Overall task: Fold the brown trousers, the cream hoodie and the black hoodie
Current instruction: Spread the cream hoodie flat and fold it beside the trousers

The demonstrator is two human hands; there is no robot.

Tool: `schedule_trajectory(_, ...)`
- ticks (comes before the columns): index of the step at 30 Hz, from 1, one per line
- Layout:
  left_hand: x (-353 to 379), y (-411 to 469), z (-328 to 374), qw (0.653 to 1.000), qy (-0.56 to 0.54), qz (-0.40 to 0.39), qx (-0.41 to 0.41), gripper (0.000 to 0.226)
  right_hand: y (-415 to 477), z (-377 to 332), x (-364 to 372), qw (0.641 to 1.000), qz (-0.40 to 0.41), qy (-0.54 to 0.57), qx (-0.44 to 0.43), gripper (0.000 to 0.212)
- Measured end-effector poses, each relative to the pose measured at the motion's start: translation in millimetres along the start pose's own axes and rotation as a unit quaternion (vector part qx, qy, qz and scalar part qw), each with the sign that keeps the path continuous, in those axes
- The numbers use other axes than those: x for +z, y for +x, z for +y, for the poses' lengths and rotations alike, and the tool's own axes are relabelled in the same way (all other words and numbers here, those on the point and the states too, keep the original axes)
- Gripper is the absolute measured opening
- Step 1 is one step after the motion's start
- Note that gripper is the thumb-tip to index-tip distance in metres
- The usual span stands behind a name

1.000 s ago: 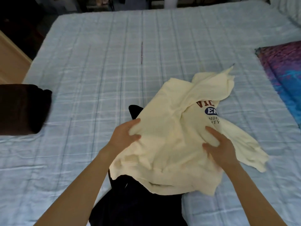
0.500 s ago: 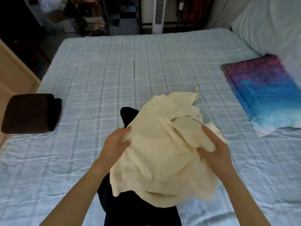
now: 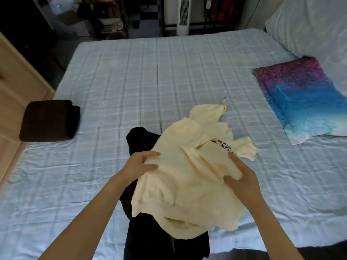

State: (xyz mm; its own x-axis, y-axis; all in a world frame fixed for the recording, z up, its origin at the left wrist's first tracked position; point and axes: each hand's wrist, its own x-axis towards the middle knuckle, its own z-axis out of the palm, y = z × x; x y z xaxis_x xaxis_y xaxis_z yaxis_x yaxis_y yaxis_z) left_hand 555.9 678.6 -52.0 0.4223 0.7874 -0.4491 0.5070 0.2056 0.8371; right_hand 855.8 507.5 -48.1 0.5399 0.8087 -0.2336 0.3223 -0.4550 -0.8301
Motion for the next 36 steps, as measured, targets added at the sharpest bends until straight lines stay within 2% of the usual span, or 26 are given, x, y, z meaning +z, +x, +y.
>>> schedule_trajectory(3,-7.3,-25.3,16.0,0.984,-0.172,-0.037,-0.017,0.049,-6.7,-17.0,-12.0,1.000,0.021,0.006,-0.017,0.080)
schedule_trajectory(9,-34.7,-61.2,29.4,0.953,-0.303,0.000,0.025,0.056,-13.4,-63.1,-34.3,0.995,0.031,0.009,-0.090,0.080)
schedule_trajectory(14,-88.5,-75.7,24.1,0.938,-0.341,0.027,0.061,0.053,-13.9,-110.3,-10.1,0.991,0.010,-0.015,-0.132,0.086)
schedule_trajectory(21,-206.1,-69.3,-1.9,0.924,-0.367,0.076,0.073,0.050,-3.3,-216.4,94.2,0.980,-0.031,-0.073,-0.182,0.083)
schedule_trajectory(30,-417.7,-102.8,19.6,0.913,-0.347,0.109,0.185,0.045,-27.6,-388.2,203.4,0.971,0.031,0.024,-0.236,0.081)
schedule_trajectory(36,-501.4,-168.2,-12.8,0.896,-0.349,0.137,0.239,0.049,-49.5,-433.0,243.9,0.967,0.038,0.048,-0.249,0.080)
